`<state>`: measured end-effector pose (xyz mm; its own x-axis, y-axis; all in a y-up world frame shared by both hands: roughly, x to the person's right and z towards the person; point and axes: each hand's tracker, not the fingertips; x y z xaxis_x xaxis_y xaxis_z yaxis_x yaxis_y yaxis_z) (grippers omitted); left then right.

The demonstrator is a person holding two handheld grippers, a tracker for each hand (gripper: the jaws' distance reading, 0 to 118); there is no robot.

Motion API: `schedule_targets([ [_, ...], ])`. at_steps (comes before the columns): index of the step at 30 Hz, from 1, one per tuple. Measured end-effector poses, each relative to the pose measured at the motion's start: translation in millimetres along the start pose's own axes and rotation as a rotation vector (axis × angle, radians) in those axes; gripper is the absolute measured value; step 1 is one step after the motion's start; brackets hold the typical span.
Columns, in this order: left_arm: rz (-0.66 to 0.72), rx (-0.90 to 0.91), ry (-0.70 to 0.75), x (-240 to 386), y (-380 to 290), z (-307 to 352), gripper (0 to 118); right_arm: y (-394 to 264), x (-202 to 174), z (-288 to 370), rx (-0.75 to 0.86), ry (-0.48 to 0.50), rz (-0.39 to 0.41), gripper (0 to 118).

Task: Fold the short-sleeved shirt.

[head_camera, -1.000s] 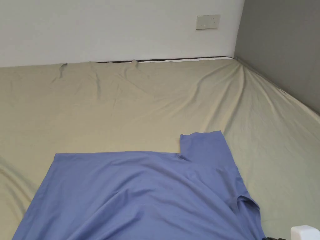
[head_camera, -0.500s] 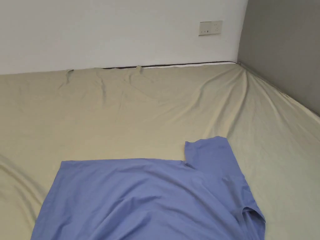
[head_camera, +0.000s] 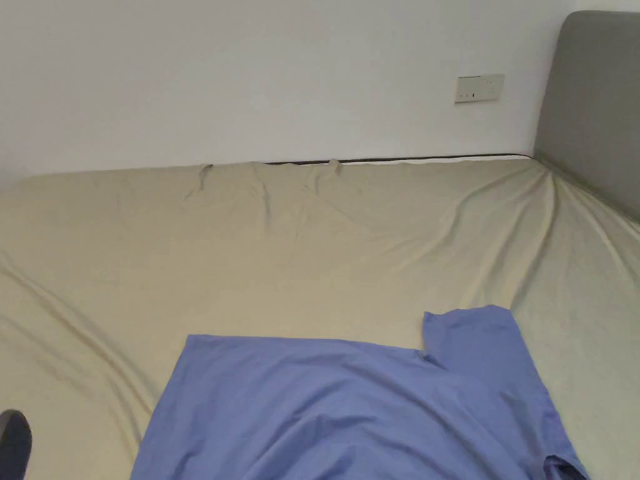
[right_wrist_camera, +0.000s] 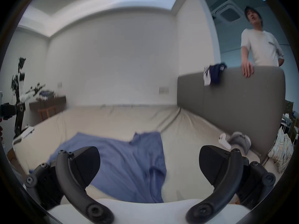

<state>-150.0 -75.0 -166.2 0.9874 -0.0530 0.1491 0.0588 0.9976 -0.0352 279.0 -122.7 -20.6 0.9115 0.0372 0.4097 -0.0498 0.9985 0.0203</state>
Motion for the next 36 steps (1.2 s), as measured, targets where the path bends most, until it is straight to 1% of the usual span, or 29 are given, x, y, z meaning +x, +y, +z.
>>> schedule_targets([
  [1,-0.008,-0.001,-0.002,5.4,1.5,-3.4,0,7.3,-2.7,1.7,0.041,0.002,0.030,0],
  [2,-0.025,-0.013,0.022,3.5,-0.9,-12.8,0,8.7,-3.9,0.5,0.028,-0.017,0.023,0],
  [3,0.007,0.039,0.046,5.8,-1.5,-14.7,0,2.0,-10.5,-10.3,-0.022,-0.024,-0.109,0],
  [4,0.030,-0.014,-0.013,4.1,6.0,-19.2,0,20.2,-9.6,-8.1,0.155,-0.080,0.081,0],
  [5,0.036,-0.029,-0.022,7.6,4.6,-22.8,0,11.4,-8.8,-18.4,-0.068,0.036,-0.040,0],
  [6,0.022,-0.013,-0.007,9.5,1.5,-24.7,0,4.3,-9.5,-19.0,-0.141,-0.003,-0.125,0],
  [7,-0.005,-0.016,-0.012,12.4,2.5,-28.5,0,16.8,-15.6,-23.8,0.048,0.009,0.060,0],
  [8,-0.014,-0.021,-0.022,14.2,2.6,-32.7,0,11.8,-17.1,-27.4,-0.038,-0.001,0.011,0],
  [9,0.004,-0.031,-0.030,14.0,2.9,-37.4,0,13.6,-19.1,-28.5,-0.017,-0.005,0.037,0],
  [10,0.011,-0.039,-0.043,14.7,-1.5,-40.6,0,13.4,-18.1,-28.5,-0.003,-0.003,0.041,0],
  [11,0.010,-0.039,-0.048,16.2,-3.1,-47.8,0,9.0,-16.2,-29.3,-0.053,0.002,-0.003,0],
  [13,-0.006,-0.064,-0.061,20.0,-3.8,-67.9,0,10.4,-19.7,-31.7,-0.028,-0.006,0.028,0],
  [15,-0.010,-0.091,-0.098,21.1,-11.0,-97.4,0,7.5,-18.6,-35.3,-0.046,-0.011,0.040,0],
  [19,-0.041,-0.183,-0.161,33.6,-24.9,-180.3,0,3.6,-19.5,-43.2,-0.074,-0.015,0.047,0],
  [20,-0.071,-0.210,-0.161,37.9,-30.5,-205.9,0,4.0,-21.5,-44.9,-0.066,-0.020,0.068,0],
  [22,-0.087,-0.278,-0.169,44.3,-45.0,-254.8,0,2.1,-24.9,-50.2,-0.088,-0.024,0.067,0],
  [23,-0.071,-0.330,-0.181,45.9,-53.3,-280.0,0,0.7,-21.3,-56.3,-0.075,-0.029,0.096,0],
  [24,-0.068,-0.365,-0.187,47.6,-60.4,-300.2,0,-3.3,-22.1,-60.7,-0.125,-0.024,0.063,0],
  [26,-0.078,-0.450,-0.173,53.9,-83.9,-345.4,0,-6.1,-26.3,-68.1,-0.119,-0.031,0.079,0],
  [28,-0.105,-0.508,-0.155,61.0,-106.0,-378.6,0,-12.9,-25.3,-80.7,-0.147,-0.034,0.081,0],
  [29,-0.118,-0.545,-0.167,65.5,-117.6,-395.7,0,-16.0,-27.7,-84.6,-0.153,-0.039,0.087,0],
  [31,-0.106,-0.598,-0.172,70.3,-136.8,-424.0,0,-24.3,-26.3,-97.3,-0.190,-0.041,0.092,0],
  [33,-0.057,-0.648,-0.169,71.1,-153.6,-449.1,0,-31.1,-28.5,-104.4,-0.209,-0.041,0.097,0],
  [34,-0.015,-0.669,-0.184,69.9,-161.9,-460.9,3,-34.8,-29.9,-107.3,-0.219,-0.043,0.095,0],
  [35,0.013,-0.704,-0.200,68.4,-169.4,-473.2,3,-40.4,-26.1,-114.0,-0.230,-0.043,0.093,0],
  [36,0.026,-0.718,-0.215,68.4,-176.5,-482.4,27,-43.5,-26.4,-116.4,-0.242,-0.041,0.089,0],
])
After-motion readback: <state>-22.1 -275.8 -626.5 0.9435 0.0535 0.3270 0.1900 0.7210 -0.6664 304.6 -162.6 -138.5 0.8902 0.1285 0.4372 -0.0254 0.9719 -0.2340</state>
